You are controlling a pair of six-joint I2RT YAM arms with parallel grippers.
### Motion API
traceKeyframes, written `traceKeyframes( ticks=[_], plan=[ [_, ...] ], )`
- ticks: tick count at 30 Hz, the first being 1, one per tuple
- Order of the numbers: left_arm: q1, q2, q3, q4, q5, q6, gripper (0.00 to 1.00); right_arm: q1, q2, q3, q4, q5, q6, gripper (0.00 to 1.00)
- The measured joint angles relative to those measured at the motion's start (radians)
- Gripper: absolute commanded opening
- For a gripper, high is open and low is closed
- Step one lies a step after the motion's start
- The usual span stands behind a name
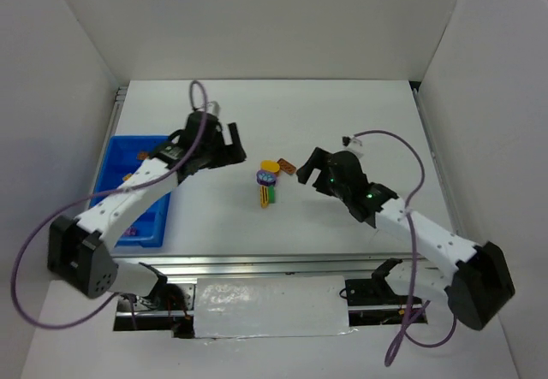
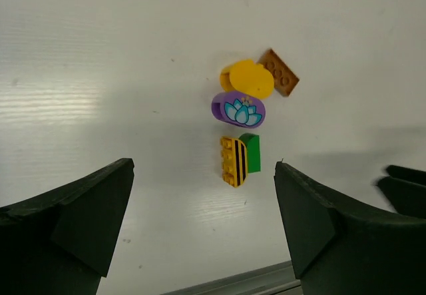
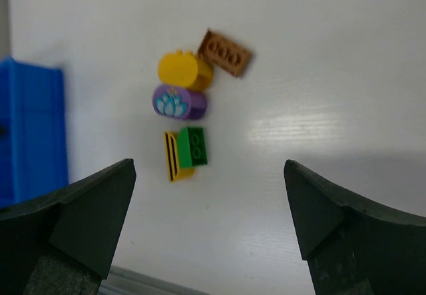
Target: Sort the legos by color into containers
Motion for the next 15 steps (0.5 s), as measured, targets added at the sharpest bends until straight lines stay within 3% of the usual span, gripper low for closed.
traceKeyframes(
  ticks=[3, 7, 11, 15],
  plan=[
    [-0.12, 0.221, 0.107, 0.016, -0.048, 0.04, 1.0, -0.035, -0.17, -0.003, -0.05, 0.083, 0.039, 1.0],
    [-0.175, 0.491, 0.286, 0.0, -0.094, 0.098, 0.99, -0.072, -0.332, -0.003, -0.084, 0.117, 0.047, 1.0],
    [-0.195, 0.65, 0.414, -0.014, -0.109, 0.15, 1.0, -0.079, -0.405, -0.003, -0.137, 0.121, 0.031, 1.0],
    [-0.213, 0.711, 0.456, -0.016, -0.112, 0.179, 1.0, -0.087, -0.438, -0.005, -0.18, 0.127, 0.007, 1.0]
  ],
)
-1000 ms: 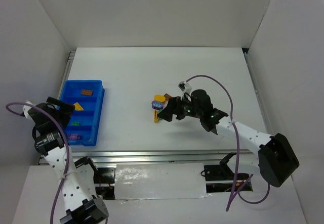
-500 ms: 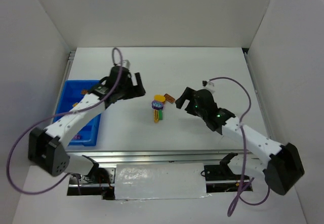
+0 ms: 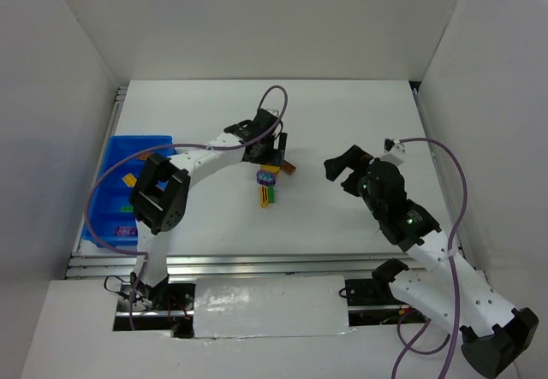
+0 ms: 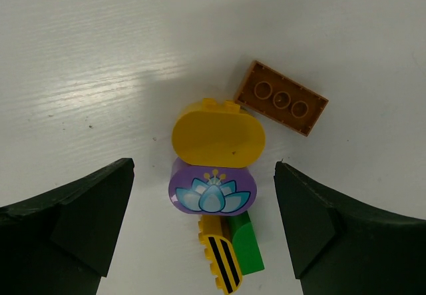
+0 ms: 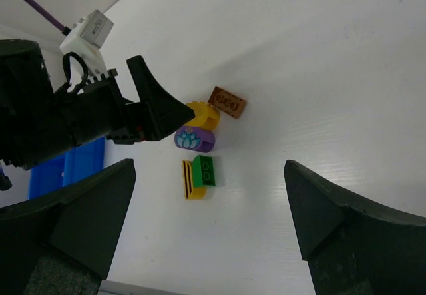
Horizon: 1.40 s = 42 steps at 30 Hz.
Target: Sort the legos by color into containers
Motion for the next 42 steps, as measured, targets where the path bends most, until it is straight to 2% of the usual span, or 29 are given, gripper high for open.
traceKeyframes(
  ticks=[10, 20, 23, 28, 29, 37, 42],
  plan=[
    [-0.035, 0.048, -0.006, -0.004, -0.003, 0.011, 0.99, -0.003, -0.01, -0.027, -0.014, -0.028, -0.037, 1.0],
    [-0.042, 0.11, -0.035, 0.01, -0.026, 0.027, 0.9, -0.004, 0.001, -0.032, -0.005, -0.064, -0.056, 1.0],
    [-0.042, 0.112, -0.034, 0.016, -0.03, 0.032, 0.8, -0.004, 0.001, -0.034, -0.001, -0.072, -0.059, 1.0],
    [-0.042, 0.113, -0.034, 0.025, -0.037, 0.04, 0.51, -0.004, -0.003, -0.044, 0.0, -0.075, -0.063, 1.0],
    [-0.042, 0.113, -0.034, 0.026, -0.038, 0.041, 0.4, -0.004, -0.003, -0.047, -0.001, -0.075, -0.064, 1.0],
    [-0.037, 0.109, -0.038, 0.042, -0.061, 0.057, 0.0, -0.004, -0.006, -0.051, 0.001, -0.079, -0.078, 1.0],
    [-0.034, 0.013, -0.107, 0.087, -0.079, 0.088, 0.0, -0.03, -0.006, -0.051, 0.013, -0.12, -0.085, 1.0]
  ],
)
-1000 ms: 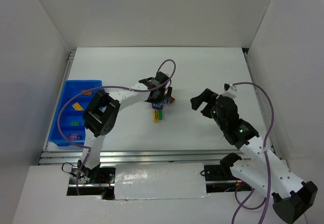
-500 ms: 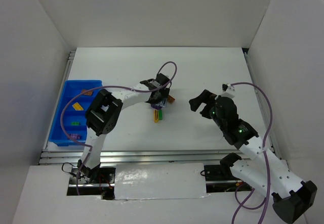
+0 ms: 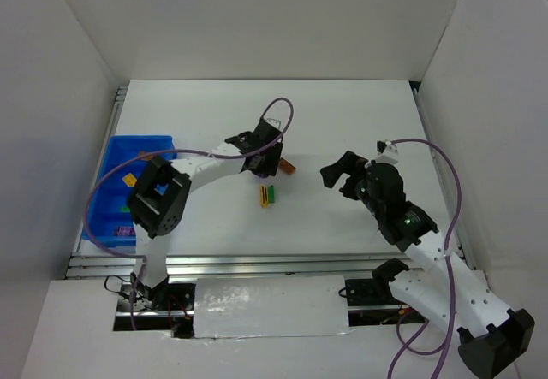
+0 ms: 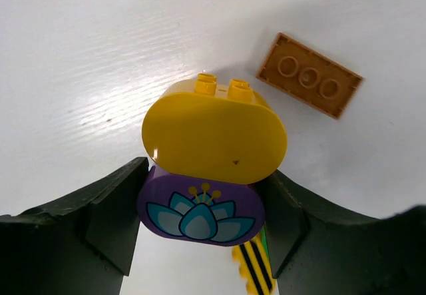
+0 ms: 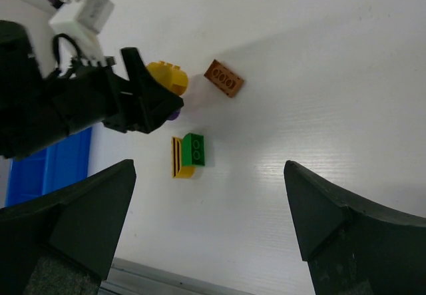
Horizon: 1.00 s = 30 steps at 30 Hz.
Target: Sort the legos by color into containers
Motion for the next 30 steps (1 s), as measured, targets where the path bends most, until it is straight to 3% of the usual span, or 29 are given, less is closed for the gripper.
traceKeyframes(
  ticks=[6, 12, 20, 30],
  plan=[
    [0.002, -0.323, -0.213, 0.173, 0.069, 0.089, 0.0, -0.063, -0.04, 0.004, 0.017, -0.106, 0.0, 1.0],
    [-0.007, -0.603, -0.374, 0.33, 0.311, 0.208, 0.0, -0.082, -0.011, 0.127, 0.021, -0.287, -0.006, 0.98],
    [-0.074, -0.7, -0.419, 0.338, 0.526, 0.335, 0.0, -0.067, 0.142, 0.305, -0.008, -0.452, 0.001, 0.93],
    [-0.129, -0.742, -0.419, 0.287, 0.62, 0.42, 0.0, 0.087, 0.32, 0.39, -0.138, -0.428, -0.026, 0.84]
  ],
)
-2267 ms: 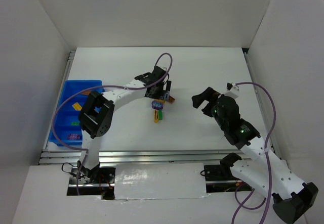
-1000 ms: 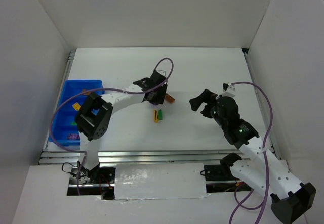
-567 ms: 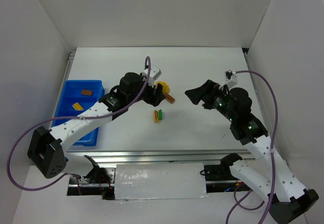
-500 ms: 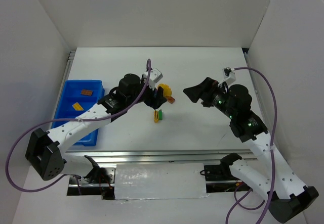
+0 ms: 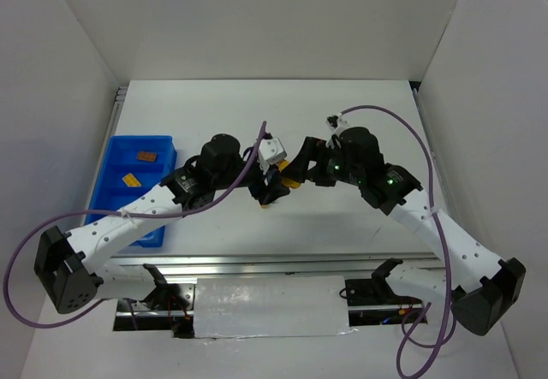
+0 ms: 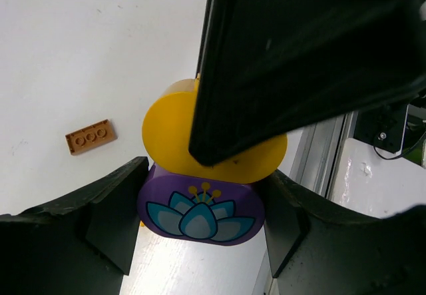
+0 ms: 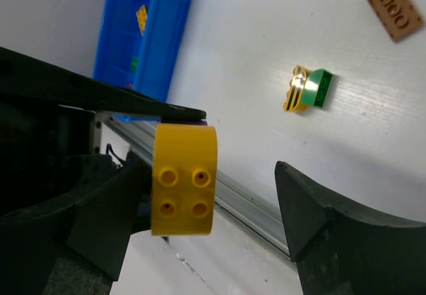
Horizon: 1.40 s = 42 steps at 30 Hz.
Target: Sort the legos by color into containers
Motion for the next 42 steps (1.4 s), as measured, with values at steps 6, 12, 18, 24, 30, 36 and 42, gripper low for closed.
traceKeyframes(
  ticks=[6, 12, 18, 24, 30, 36, 42],
  plan=[
    [-0.004, -0.033, -0.005, -0.013, 0.006, 0.021, 0.01, 0.053, 0.016, -0.006, 0.002, -0.018, 0.003, 0.64],
    [-0.008, -0.033, -0.006, -0.013, 0.006, 0.028, 0.11, 0.058, 0.002, -0.015, 0.029, -0.063, 0.028, 0.06],
    [-0.01, -0.033, -0.006, -0.029, 0.002, 0.035, 0.13, 0.058, -0.001, -0.04, 0.066, -0.074, 0.039, 0.0],
    [-0.016, -0.033, -0.006, -0.014, 0.002, 0.042, 0.0, 0.058, -0.03, -0.052, 0.071, -0.067, 0.043, 0.0],
    [-0.019, -0.034, -0.006, -0.006, 0.002, 0.044, 0.0, 0.058, -0.055, -0.077, 0.096, -0.06, 0.056, 0.0],
    [-0.021, -0.039, -0.006, -0.004, 0.001, 0.045, 0.0, 0.057, -0.065, -0.082, 0.109, -0.058, 0.06, 0.0],
    [-0.029, -0.043, -0.014, 0.024, 0.002, 0.044, 0.0, 0.014, -0.145, -0.09, 0.108, -0.052, 0.048, 0.0]
  ],
)
